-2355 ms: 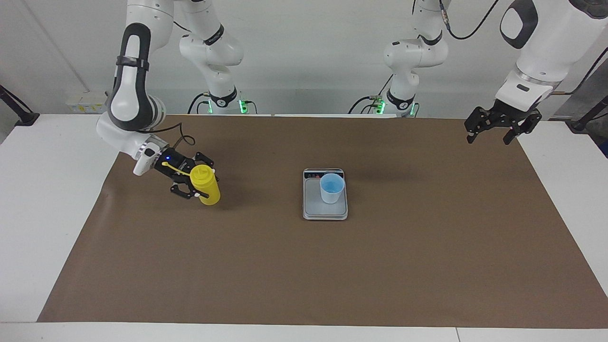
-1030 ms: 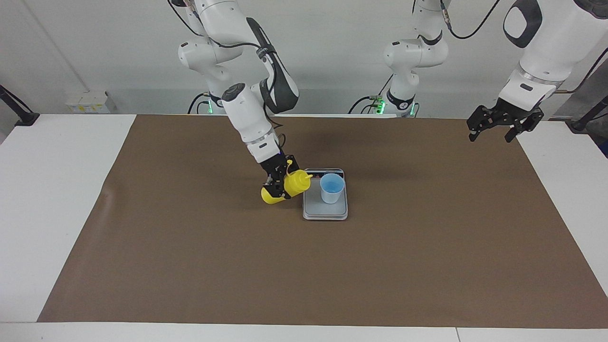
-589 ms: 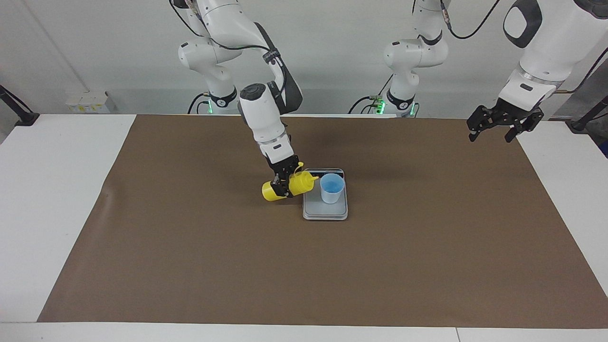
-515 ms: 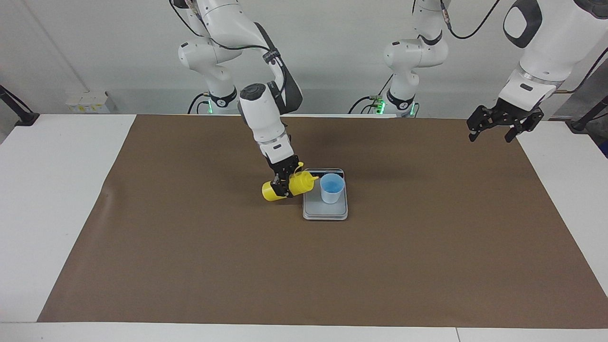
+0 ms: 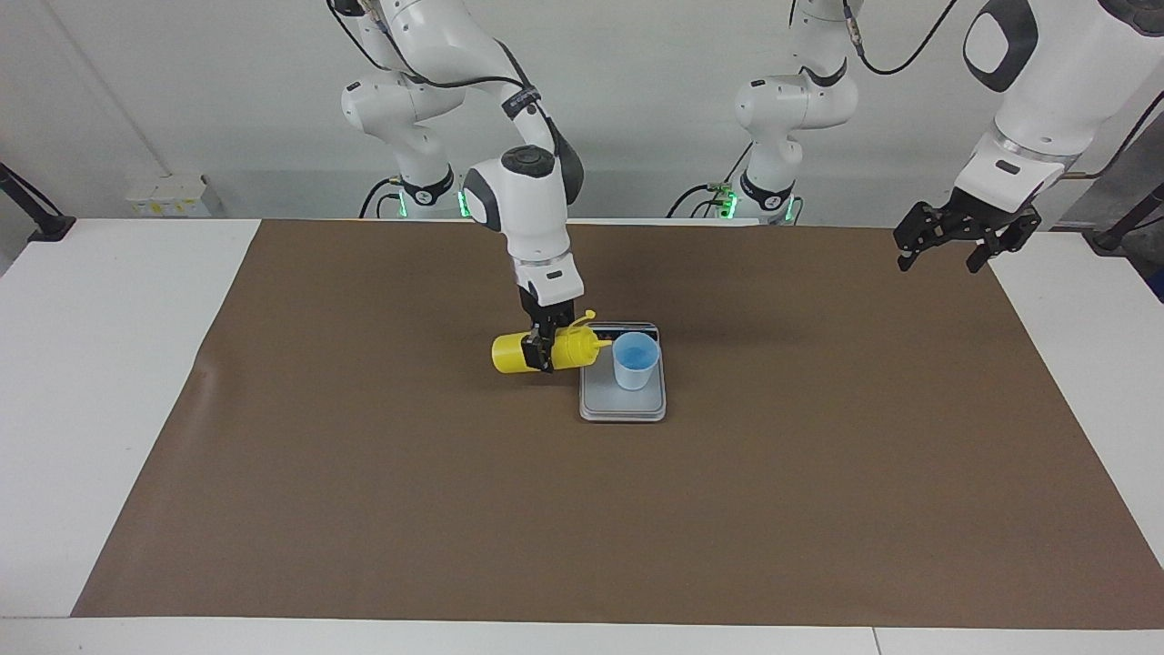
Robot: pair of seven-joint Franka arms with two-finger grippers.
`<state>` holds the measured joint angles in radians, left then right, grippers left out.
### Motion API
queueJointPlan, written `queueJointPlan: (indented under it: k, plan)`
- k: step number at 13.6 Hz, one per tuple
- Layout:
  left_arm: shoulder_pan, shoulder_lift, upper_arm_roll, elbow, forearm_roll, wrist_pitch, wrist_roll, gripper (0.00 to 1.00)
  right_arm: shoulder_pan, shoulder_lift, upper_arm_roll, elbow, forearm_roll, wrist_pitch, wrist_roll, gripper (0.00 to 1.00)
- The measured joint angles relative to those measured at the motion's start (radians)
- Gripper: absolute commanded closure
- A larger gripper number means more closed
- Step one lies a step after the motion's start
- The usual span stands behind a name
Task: Pour seasoning into cup on scale with both arms
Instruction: 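Move the yellow bottle over the blue cup with the right gripper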
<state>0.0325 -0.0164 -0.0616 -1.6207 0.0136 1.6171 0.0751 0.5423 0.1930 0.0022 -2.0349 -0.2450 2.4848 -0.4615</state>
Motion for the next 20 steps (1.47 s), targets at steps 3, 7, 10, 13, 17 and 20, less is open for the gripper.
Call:
queueJointPlan:
  k: [3, 7, 10, 13, 17, 20]
  plan:
    - [0.000, 0.000, 0.000, 0.000, 0.000, 0.000, 0.000, 0.00, 0.045, 0.017, 0.001, 0.036, -0.133, -0.079, 0.128, 0.49]
    - [0.000, 0.000, 0.000, 0.000, 0.000, 0.000, 0.000, 0.00, 0.073, 0.040, 0.001, 0.060, -0.224, -0.132, 0.213, 0.49]
    - [0.000, 0.000, 0.000, 0.000, 0.000, 0.000, 0.000, 0.00, 0.096, 0.048, 0.001, 0.071, -0.335, -0.200, 0.270, 0.49]
    - [0.000, 0.000, 0.000, 0.000, 0.000, 0.000, 0.000, 0.00, 0.107, 0.048, 0.001, 0.086, -0.402, -0.251, 0.291, 0.49]
    - [0.000, 0.000, 0.000, 0.000, 0.000, 0.000, 0.000, 0.00, 0.129, 0.048, 0.001, 0.101, -0.479, -0.318, 0.318, 0.50]
    - [0.000, 0.000, 0.000, 0.000, 0.000, 0.000, 0.000, 0.00, 0.176, 0.049, 0.002, 0.113, -0.567, -0.398, 0.398, 0.50]
